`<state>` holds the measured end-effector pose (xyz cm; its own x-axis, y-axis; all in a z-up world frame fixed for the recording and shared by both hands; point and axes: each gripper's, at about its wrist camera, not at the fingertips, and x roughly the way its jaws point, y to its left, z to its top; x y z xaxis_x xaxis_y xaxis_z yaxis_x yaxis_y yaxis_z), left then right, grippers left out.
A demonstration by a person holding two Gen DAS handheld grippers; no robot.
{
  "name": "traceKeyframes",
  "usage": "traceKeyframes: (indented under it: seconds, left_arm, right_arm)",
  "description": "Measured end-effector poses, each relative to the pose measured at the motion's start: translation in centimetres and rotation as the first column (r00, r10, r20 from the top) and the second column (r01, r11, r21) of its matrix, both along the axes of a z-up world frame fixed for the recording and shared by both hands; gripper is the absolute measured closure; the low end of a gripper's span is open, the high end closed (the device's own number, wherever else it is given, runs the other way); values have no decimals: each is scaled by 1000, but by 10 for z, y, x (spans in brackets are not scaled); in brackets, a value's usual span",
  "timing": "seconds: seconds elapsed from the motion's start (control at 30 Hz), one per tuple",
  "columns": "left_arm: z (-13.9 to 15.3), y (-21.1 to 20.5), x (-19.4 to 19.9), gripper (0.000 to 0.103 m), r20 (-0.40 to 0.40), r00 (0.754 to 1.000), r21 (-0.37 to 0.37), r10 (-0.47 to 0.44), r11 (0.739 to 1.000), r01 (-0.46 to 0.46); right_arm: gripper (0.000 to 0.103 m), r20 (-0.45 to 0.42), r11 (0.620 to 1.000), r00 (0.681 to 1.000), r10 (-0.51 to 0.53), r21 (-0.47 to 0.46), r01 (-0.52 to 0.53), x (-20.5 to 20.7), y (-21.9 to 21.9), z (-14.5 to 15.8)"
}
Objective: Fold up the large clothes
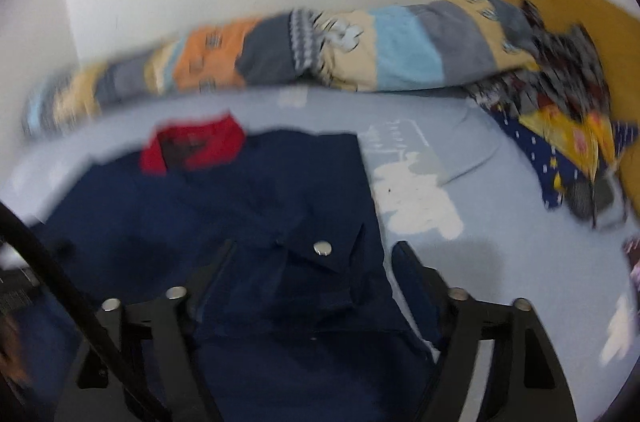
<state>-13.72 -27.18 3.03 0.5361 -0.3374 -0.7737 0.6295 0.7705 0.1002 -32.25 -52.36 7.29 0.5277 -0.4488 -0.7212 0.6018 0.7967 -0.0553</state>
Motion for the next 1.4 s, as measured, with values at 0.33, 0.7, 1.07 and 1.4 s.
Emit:
traceKeyframes:
  seconds: [0.33, 0.7, 1.07, 1.4]
  left_arm:
    - [-3, 27, 32, 16, -21, 999, -47, 31, 998, -32]
    - [-45, -26, 117, 10, -177, 979, 48, 103, 994, -96]
    - [-13, 64, 38, 10, -158, 977, 12, 140, 990, -139]
    - [7, 131, -2, 13, -212, 956, -24, 204, 977, -214]
  right_arm:
    - [27, -98, 995, 995, -20, 98, 30, 14, -18, -27]
    - [19, -159, 983, 987, -16, 176, 44, 50, -43, -76]
    - [19, -123, 986, 992, 38, 166, -18, 30, 5, -43]
    - [18, -148, 989, 982, 118, 109, -103, -2, 46, -25]
